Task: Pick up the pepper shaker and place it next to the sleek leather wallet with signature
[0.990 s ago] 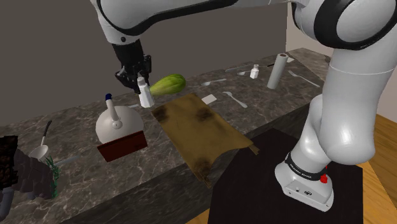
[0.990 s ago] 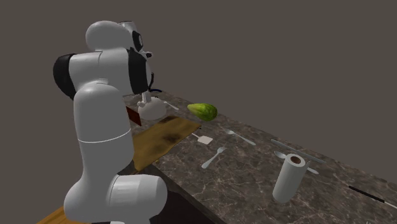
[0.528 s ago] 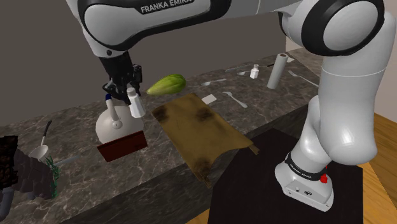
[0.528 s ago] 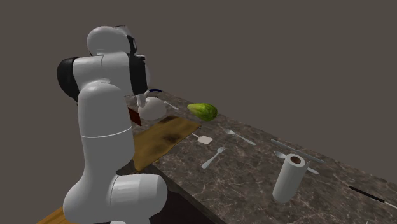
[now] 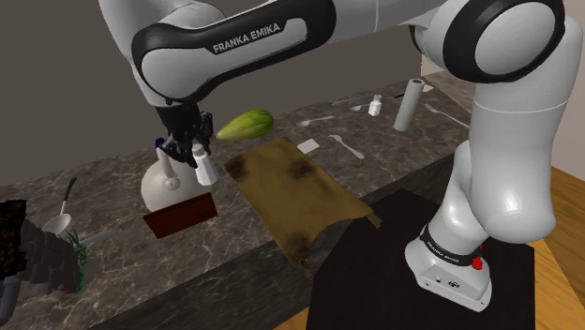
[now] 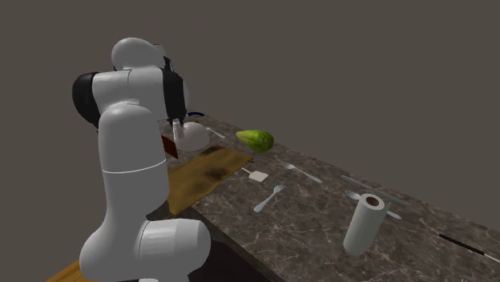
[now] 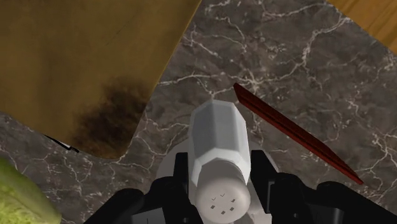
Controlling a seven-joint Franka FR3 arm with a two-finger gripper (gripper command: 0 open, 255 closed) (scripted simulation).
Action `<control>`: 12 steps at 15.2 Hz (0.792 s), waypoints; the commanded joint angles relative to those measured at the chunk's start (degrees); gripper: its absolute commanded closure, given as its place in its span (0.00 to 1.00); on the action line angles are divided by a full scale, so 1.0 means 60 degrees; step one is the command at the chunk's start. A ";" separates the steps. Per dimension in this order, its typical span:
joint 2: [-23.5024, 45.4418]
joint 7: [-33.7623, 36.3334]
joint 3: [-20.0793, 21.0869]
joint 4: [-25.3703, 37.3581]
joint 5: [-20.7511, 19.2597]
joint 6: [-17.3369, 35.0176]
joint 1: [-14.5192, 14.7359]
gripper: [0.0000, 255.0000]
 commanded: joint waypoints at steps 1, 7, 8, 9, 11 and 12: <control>0.0028 0.0025 -0.0007 -0.0239 -0.0013 0.0271 -0.0011 1.00; 0.0173 0.0113 -0.0026 -0.0803 -0.0067 0.0974 -0.0021 1.00; 0.0204 0.0129 -0.0030 -0.0888 -0.0078 0.1088 -0.0022 1.00; 0.0237 0.0145 -0.0033 -0.0970 -0.0089 0.1202 -0.0022 1.00; 0.0308 0.0177 -0.0041 -0.1126 -0.0113 0.1427 -0.0023 1.00; 0.0346 0.0193 -0.0046 -0.1200 -0.0125 0.1538 -0.0022 1.00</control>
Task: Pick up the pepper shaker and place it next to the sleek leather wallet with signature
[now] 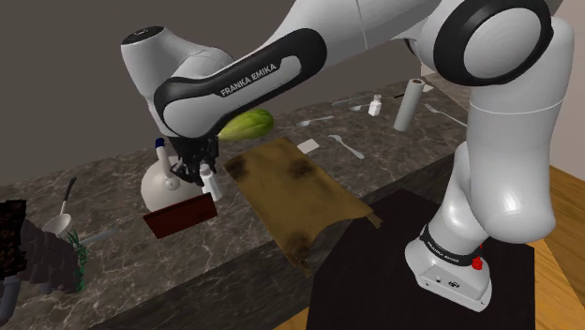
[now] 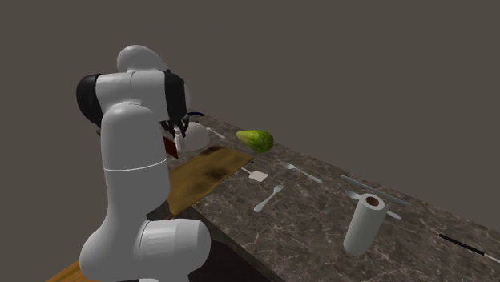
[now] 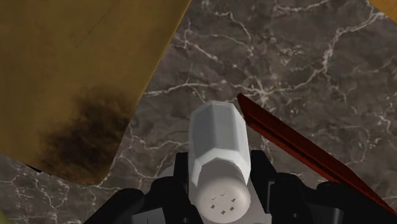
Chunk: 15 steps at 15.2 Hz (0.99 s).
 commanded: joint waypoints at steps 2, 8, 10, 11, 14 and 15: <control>0.0148 0.0033 -0.0019 -0.0183 -0.0040 0.0336 -0.0008 1.00; 0.0396 0.0124 -0.0048 -0.0512 -0.0118 0.0905 0.0000 1.00; 0.0398 0.0124 -0.0049 -0.0510 -0.0118 0.0905 0.0000 1.00; 0.0398 0.0124 -0.0049 -0.0510 -0.0118 0.0905 0.0000 1.00; 0.0398 0.0124 -0.0049 -0.0510 -0.0118 0.0905 0.0000 1.00; 0.0398 0.0124 -0.0049 -0.0510 -0.0118 0.0905 0.0000 1.00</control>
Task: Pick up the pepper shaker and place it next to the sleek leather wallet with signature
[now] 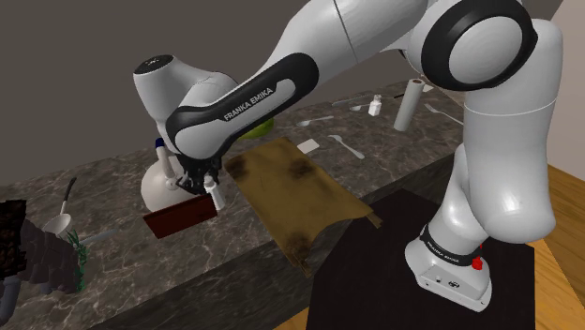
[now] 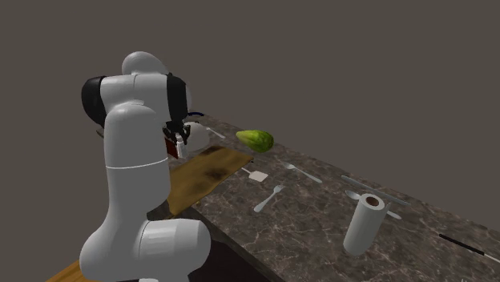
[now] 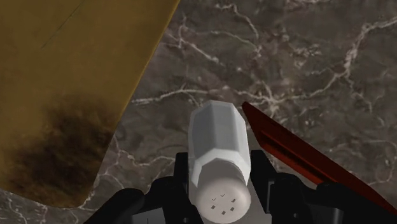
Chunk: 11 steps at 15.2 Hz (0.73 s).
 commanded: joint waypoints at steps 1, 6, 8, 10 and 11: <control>-0.0001 0.0000 0.0000 0.0000 0.0000 0.0001 0.0000 0.00; -0.0001 0.0000 0.0000 -0.0001 0.0000 0.0001 0.0000 0.00; -0.0226 -0.0046 0.0039 0.0323 0.0068 -0.0546 0.0022 0.00; -0.0391 -0.0082 0.0070 0.0664 0.0121 -0.1049 0.0047 0.00; -0.0391 -0.0083 0.0070 0.0664 0.0121 -0.1049 0.0047 0.00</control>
